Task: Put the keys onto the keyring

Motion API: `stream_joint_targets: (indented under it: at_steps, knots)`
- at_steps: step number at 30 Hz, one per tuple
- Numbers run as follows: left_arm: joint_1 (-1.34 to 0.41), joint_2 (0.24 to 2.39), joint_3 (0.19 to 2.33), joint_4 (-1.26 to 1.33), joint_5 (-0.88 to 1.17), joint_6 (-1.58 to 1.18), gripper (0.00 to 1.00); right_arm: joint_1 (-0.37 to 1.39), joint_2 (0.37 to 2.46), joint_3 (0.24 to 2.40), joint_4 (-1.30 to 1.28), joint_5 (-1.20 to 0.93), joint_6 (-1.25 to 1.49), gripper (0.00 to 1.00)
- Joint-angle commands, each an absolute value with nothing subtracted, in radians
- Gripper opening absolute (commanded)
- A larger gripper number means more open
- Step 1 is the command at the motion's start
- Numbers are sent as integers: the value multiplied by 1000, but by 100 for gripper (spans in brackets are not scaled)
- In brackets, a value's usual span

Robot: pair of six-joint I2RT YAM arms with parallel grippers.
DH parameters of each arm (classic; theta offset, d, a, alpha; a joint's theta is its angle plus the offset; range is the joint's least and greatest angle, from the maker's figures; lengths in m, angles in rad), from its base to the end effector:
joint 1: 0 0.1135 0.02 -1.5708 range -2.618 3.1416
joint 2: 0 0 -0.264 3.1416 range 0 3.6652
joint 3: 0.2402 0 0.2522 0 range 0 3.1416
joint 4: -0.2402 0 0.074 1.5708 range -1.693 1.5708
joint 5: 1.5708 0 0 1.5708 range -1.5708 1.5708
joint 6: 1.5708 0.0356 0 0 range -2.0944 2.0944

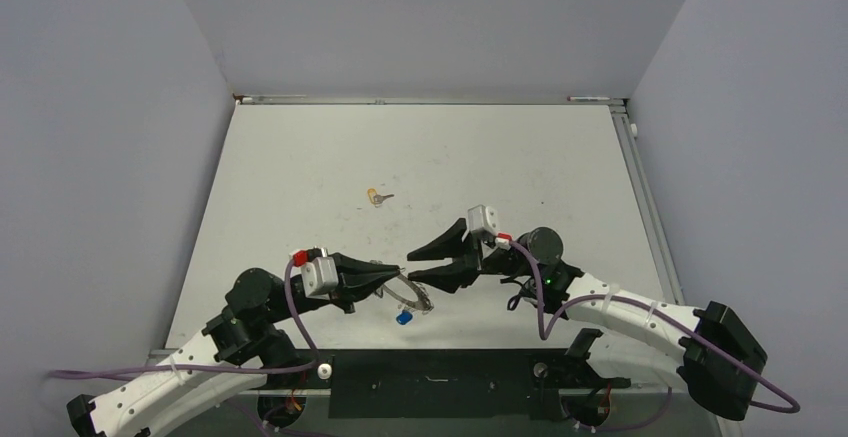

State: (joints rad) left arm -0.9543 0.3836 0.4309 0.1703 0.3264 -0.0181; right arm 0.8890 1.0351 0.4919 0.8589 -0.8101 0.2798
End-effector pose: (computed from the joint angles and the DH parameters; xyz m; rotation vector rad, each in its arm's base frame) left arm 0.0613 -0.1063 0.3071 0.8963 1.1306 -1.0282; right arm 0.1184 0.1868 0.2959 -1.1308 1.0168 1.4639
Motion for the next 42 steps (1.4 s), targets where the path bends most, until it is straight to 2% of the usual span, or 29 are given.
stream_joint_targets:
  at_steps: [1, 9, 16, 22, 25, 26, 28, 29, 31, 37, 42]
  knots:
    - [-950, 367, 449, 208, 339, -13, 0, 913, 1079, 563, 900, -878, 220, 36]
    - [-948, 375, 454, 199, 343, -6, 0, 927, 1109, 596, 851, -885, 182, 25]
    - [-944, 381, 454, 199, 346, -9, 0, 931, 1127, 617, 797, -891, 146, 6]
    - [-940, 386, 455, 196, 345, -10, 0, 934, 1110, 637, 719, -864, 80, 5]
    - [-941, 390, 468, 156, 321, 9, 0, 934, 1096, 676, 589, -827, -1, 5]
    - [-940, 393, 475, 126, 318, 32, 5, 933, 1094, 700, 524, -806, -36, 5]
    - [-941, 395, 489, 82, 310, 65, 30, 934, 1089, 746, 390, -751, -89, 5]
    - [-940, 394, 495, 60, 309, 81, 39, 935, 1086, 770, 330, -712, -106, 5]
    - [-939, 398, 512, 26, 287, 100, 52, 940, 1091, 843, 170, -639, -127, 5]
    - [-933, 390, 528, 2, 268, 121, 74, 951, 1100, 972, -87, -453, -99, 5]
    - [-932, 410, 527, 3, 310, 151, 81, 951, 1110, 1030, -158, -369, -21, 5]
